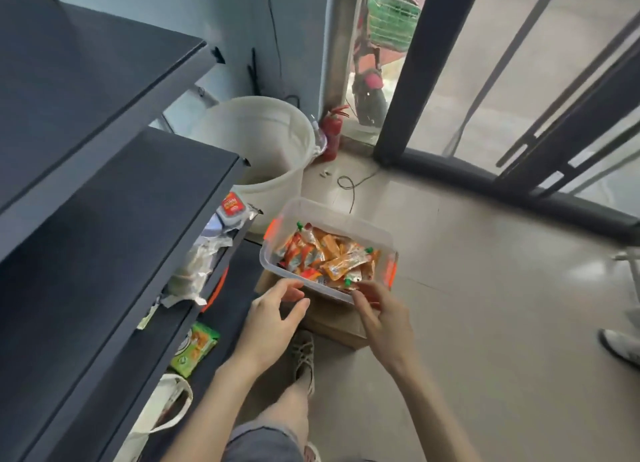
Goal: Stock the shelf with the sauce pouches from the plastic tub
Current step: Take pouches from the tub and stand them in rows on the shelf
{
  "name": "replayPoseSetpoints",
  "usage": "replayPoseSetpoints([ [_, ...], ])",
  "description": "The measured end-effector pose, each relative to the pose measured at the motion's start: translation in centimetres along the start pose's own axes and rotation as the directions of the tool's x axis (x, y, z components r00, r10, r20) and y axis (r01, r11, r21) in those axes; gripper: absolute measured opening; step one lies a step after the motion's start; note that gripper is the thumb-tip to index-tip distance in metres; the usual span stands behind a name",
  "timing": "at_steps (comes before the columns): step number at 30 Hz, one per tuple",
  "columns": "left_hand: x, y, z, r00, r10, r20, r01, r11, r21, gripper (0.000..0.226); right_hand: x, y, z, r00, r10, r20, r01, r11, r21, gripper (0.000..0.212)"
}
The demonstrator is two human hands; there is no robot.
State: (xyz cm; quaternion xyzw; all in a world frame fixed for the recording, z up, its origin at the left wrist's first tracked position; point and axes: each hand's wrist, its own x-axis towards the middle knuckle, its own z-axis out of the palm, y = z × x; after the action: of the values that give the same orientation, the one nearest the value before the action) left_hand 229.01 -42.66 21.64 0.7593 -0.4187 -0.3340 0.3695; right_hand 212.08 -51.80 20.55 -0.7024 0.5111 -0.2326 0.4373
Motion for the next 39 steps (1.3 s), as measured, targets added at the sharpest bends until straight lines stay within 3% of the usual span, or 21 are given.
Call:
replayPoseSetpoints([
  [13,20.9,-6.5,6.6,0.935,-0.305,0.179,0.312,0.950,-0.013,0.016,20.3,8.0,4.7,0.935,0.342,0.098,-0.338,0.940,-0.054,0.015],
  [17,24.0,-9.9,9.6,0.902,-0.408,0.143,0.413,0.911,-0.004,0.016,24.2,11.4,7.0,0.897,0.409,0.170,-0.395,0.912,-0.112,0.017],
  [20,25.8,-12.8,11.8,0.865,-0.500,0.042,0.500,0.866,0.010,0.022,26.8,14.2,9.2,0.862,0.444,0.244,-0.414,0.895,-0.164,0.020],
  [25,28.9,-17.3,14.8,0.758,-0.630,-0.168,0.635,0.772,-0.030,0.042,30.4,19.0,13.7,0.810,0.402,0.427,-0.353,0.916,-0.192,0.020],
  [29,31.4,-20.2,16.6,0.602,-0.775,-0.194,0.762,0.630,-0.150,0.056,32.5,22.0,17.6,0.739,0.416,0.531,-0.372,0.908,-0.194,0.029],
  [35,32.0,-22.3,18.9,0.482,-0.839,-0.251,0.807,0.537,-0.246,0.042,34.5,24.3,22.1,0.646,0.486,0.588,-0.523,0.844,-0.124,0.047],
  [39,32.9,-22.7,19.2,0.402,-0.891,-0.210,0.786,0.453,-0.421,0.026,35.1,24.9,22.4,0.616,0.498,0.610,-0.580,0.811,-0.077,0.020],
])
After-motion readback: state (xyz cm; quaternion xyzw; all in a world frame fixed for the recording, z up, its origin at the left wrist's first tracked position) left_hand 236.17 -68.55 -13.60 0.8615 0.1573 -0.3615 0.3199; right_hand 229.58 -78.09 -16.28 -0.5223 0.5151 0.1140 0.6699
